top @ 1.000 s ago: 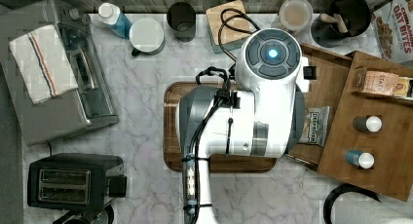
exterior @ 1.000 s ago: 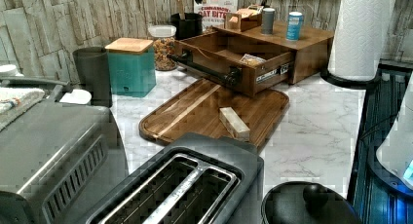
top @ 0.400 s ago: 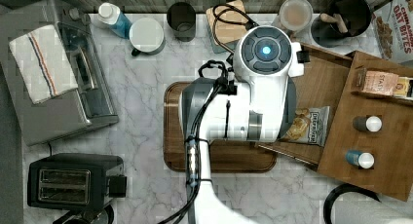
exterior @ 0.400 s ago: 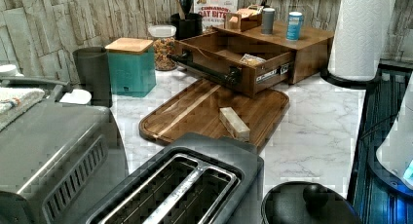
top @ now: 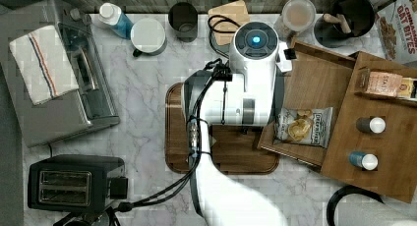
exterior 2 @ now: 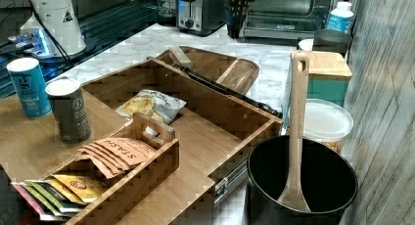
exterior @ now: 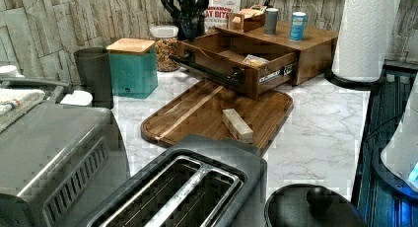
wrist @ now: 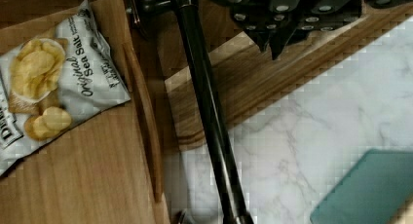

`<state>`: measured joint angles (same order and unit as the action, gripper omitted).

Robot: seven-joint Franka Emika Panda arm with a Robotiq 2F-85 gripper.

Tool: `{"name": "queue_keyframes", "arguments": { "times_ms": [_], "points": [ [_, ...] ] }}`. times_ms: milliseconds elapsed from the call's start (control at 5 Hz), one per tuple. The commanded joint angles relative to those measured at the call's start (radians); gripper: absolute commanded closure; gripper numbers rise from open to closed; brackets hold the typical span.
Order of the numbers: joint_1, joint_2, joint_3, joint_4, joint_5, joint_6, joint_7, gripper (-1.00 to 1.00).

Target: Close the drawer.

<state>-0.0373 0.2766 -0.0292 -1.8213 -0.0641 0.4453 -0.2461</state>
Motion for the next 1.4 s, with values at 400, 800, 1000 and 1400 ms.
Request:
{"name": "queue_keyframes", "arguments": {
  "times_ms": [400, 800, 1000, 1400],
  "points": [
    [0.025, 0.14, 0.001, 0.194, -0.126, 0.053, 0.035, 1.0],
    [0.042, 0.189, 0.005, 0.189, -0.128, 0.108, 0.109, 1.0],
    [0.035, 0.152, 0.012, 0.097, -0.121, 0.157, 0.106, 1.0],
    [0.002, 0.152, 0.022, 0.017, -0.09, 0.192, 0.045, 1.0]
  ]
}}
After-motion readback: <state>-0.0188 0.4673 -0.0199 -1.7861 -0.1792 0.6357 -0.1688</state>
